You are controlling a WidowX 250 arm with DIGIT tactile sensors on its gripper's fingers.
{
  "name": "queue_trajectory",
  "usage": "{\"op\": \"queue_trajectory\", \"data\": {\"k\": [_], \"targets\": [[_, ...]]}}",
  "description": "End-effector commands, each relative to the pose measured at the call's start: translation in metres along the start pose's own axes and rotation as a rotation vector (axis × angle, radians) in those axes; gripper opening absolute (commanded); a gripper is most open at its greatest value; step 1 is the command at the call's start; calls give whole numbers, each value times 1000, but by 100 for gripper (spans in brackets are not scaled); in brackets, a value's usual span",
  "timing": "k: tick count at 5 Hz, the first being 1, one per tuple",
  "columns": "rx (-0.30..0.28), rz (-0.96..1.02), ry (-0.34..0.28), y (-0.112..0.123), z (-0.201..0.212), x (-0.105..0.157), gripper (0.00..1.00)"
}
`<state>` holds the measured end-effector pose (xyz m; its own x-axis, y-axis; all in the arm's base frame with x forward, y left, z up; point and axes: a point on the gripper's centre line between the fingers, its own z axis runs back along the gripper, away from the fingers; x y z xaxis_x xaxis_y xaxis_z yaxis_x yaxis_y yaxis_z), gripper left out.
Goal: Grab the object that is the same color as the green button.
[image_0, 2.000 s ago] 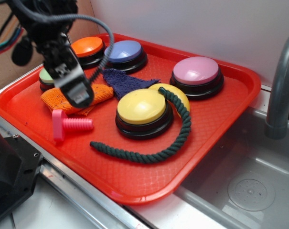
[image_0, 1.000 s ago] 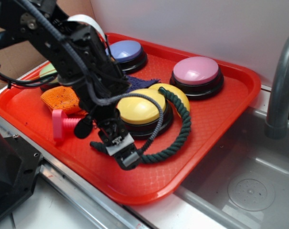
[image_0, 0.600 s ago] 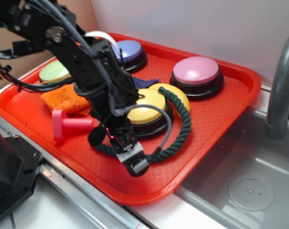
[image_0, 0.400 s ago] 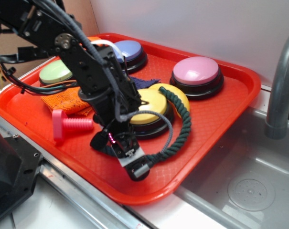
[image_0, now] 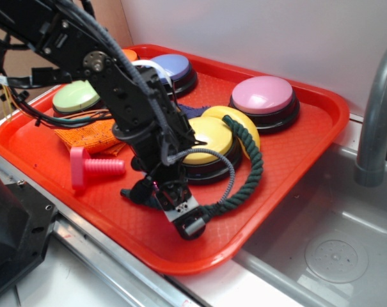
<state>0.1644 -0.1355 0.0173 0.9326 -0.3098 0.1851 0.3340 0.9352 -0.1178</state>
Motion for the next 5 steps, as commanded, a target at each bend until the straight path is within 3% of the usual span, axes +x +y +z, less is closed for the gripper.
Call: {"op": "queue_trajectory", "data": {"k": [1,3,5], "targets": [[1,8,-12,-7,2,3,0],[80,142,46,0,31,8,0],[156,315,-30,41,122,27,0]]}}
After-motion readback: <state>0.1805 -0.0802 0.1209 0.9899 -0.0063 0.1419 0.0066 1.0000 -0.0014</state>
